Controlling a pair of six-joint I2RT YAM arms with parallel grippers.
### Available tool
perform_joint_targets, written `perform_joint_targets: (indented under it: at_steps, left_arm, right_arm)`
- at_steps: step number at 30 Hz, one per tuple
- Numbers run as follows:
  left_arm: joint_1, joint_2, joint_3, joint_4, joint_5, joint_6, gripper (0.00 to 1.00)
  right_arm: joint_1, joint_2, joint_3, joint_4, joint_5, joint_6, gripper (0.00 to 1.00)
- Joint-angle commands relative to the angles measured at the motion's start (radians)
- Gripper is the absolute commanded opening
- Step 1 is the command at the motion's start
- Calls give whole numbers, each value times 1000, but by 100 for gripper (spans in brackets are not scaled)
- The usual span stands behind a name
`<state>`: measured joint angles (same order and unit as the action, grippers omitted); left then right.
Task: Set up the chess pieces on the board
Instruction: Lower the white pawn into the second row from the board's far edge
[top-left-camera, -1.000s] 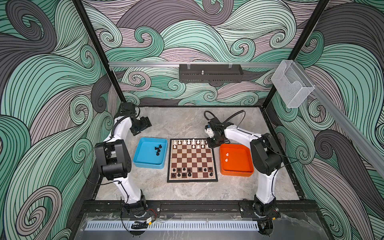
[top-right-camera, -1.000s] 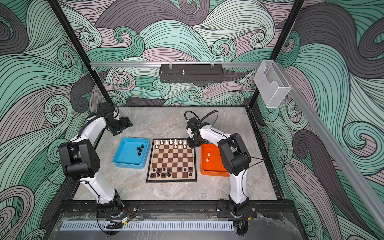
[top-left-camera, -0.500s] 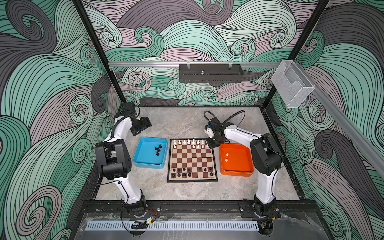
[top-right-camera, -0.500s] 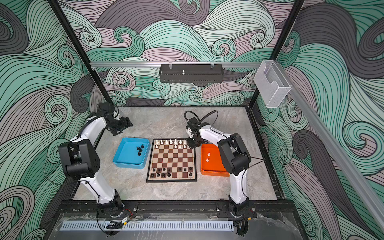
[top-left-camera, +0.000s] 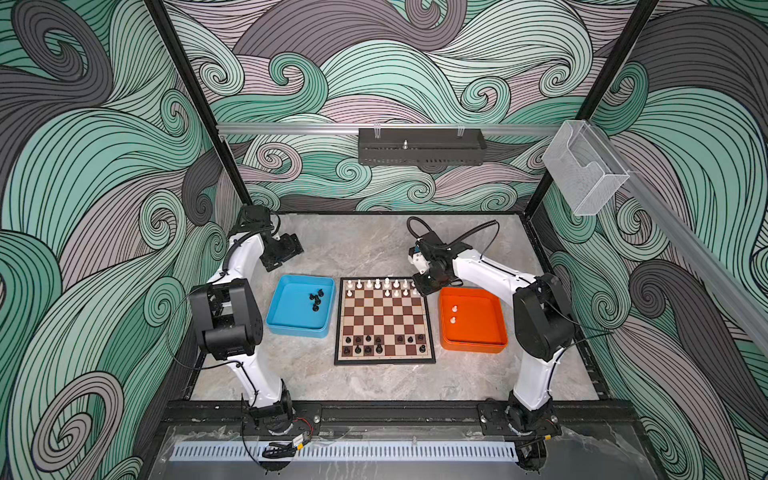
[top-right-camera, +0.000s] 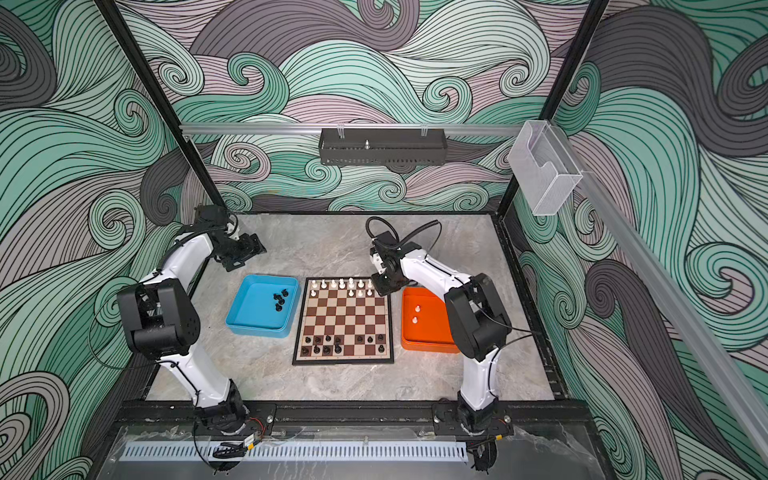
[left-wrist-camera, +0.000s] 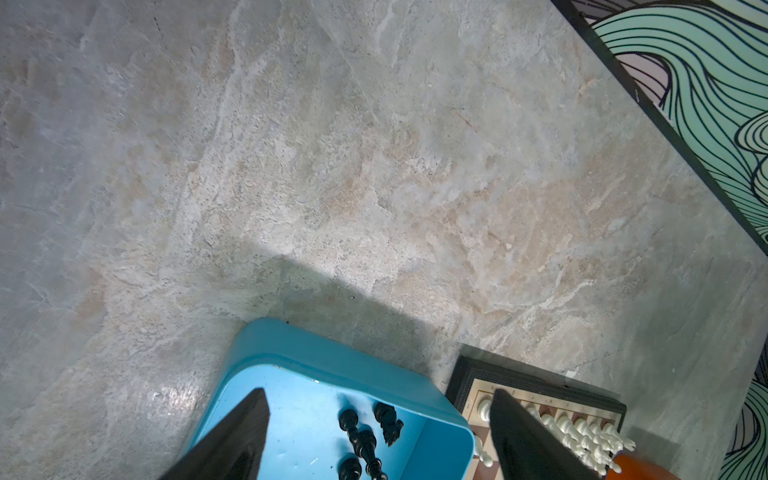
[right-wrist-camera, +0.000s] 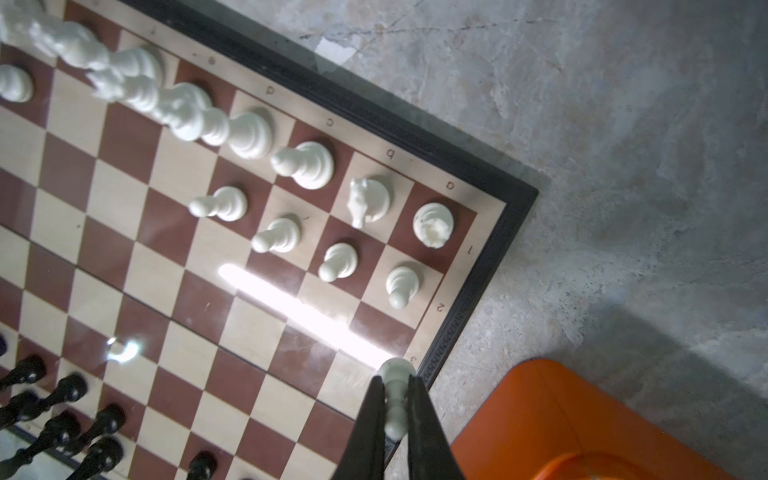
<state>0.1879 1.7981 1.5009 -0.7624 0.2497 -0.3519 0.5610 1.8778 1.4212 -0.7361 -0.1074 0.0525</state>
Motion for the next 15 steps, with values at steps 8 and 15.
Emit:
perform_joint_targets:
  at_steps: [8,15]
  left_arm:
    - [13,1,5,-3,13,-12,86]
    - [12,-5,6,-3,18,-10,86]
  right_arm:
    - [122,22,182,-58,8,19,12]
    - [197,171,382,-97,24,88,12]
